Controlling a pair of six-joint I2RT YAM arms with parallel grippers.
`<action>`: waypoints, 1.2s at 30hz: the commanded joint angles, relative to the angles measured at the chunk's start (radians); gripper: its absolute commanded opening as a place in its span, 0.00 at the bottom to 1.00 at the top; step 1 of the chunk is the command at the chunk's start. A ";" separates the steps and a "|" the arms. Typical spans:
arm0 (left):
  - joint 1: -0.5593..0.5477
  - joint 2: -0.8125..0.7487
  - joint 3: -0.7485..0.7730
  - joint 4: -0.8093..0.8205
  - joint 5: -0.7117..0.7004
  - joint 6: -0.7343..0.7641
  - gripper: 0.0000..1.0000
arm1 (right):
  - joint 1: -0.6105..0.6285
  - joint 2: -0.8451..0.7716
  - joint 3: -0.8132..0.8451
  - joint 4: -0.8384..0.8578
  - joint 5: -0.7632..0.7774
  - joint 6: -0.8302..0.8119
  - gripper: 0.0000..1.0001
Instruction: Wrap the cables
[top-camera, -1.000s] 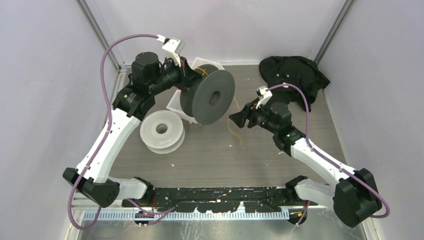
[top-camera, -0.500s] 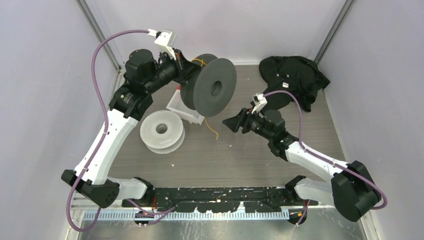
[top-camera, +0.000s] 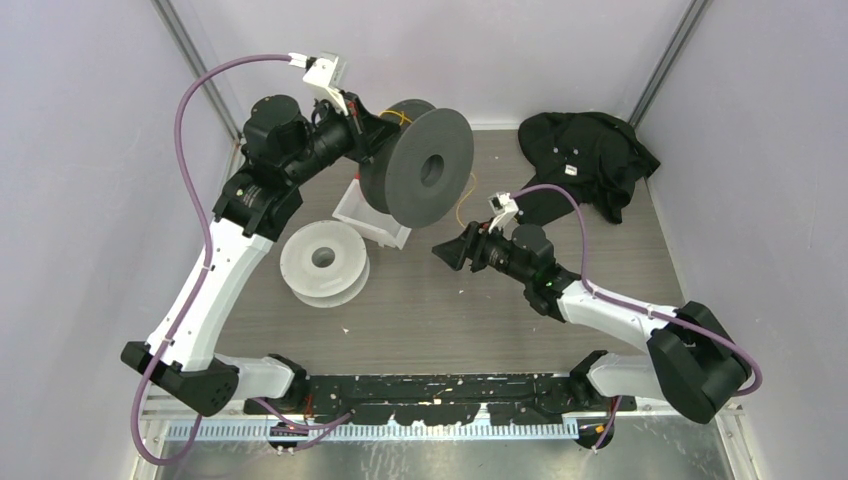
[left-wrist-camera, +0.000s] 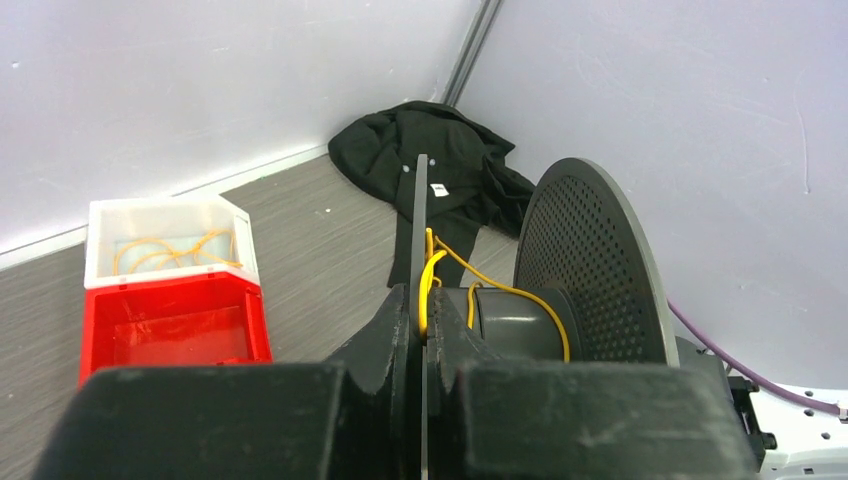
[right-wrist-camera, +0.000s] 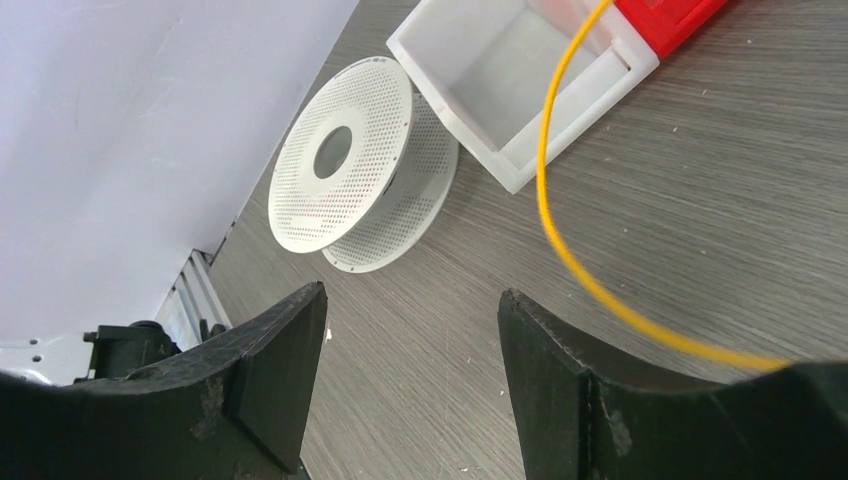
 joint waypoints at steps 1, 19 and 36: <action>0.006 -0.045 0.059 0.116 0.010 -0.025 0.00 | 0.007 -0.010 0.004 0.057 0.055 -0.035 0.69; 0.006 -0.068 0.042 0.113 0.004 -0.002 0.00 | 0.022 -0.139 0.046 -0.112 0.060 -0.051 0.69; 0.006 -0.084 0.046 0.111 0.034 -0.013 0.00 | 0.022 -0.030 0.104 -0.191 0.111 -0.247 0.78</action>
